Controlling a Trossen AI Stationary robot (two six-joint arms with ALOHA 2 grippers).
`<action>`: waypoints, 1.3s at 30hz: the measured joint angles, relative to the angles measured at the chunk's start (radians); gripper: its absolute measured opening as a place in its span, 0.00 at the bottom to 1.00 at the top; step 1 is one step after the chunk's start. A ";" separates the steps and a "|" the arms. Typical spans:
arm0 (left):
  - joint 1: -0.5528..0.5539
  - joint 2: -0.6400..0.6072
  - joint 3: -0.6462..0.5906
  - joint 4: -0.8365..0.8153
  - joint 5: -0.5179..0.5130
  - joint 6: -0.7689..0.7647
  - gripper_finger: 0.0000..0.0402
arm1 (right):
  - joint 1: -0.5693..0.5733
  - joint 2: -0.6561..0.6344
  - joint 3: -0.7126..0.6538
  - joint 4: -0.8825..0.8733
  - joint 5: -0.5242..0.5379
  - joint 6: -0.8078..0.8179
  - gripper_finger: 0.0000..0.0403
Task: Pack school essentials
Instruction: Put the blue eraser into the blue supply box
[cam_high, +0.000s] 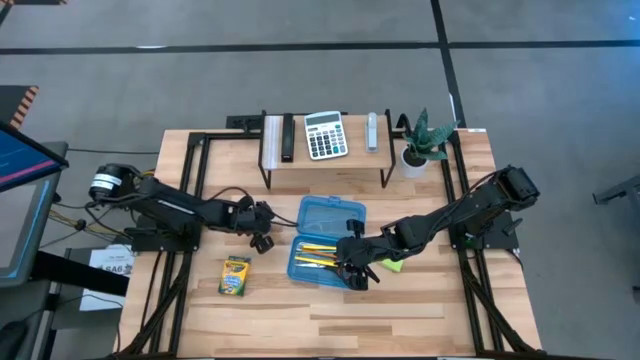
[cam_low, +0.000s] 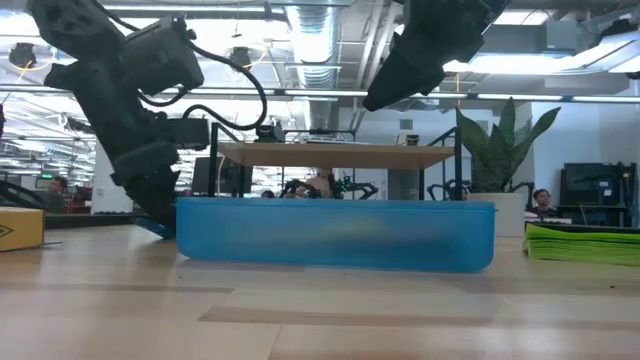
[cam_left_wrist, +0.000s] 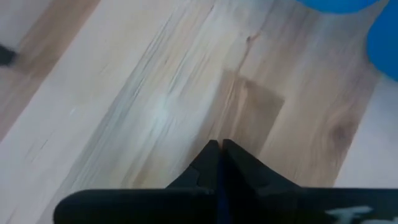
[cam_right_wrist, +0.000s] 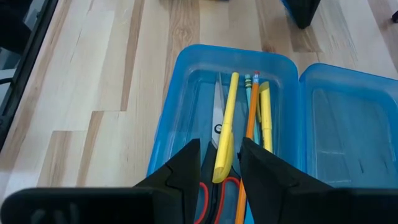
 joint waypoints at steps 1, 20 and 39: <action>-0.002 -0.012 -0.002 -0.009 0.001 0.001 0.00 | 0.000 0.000 0.000 0.000 0.000 0.000 0.33; -0.046 -0.223 0.001 -0.134 -0.001 -0.050 0.04 | 0.000 0.000 0.000 0.000 0.000 0.000 0.33; -0.046 0.009 0.016 -0.185 0.042 -0.054 0.45 | 0.000 0.000 0.000 0.000 0.000 0.000 0.33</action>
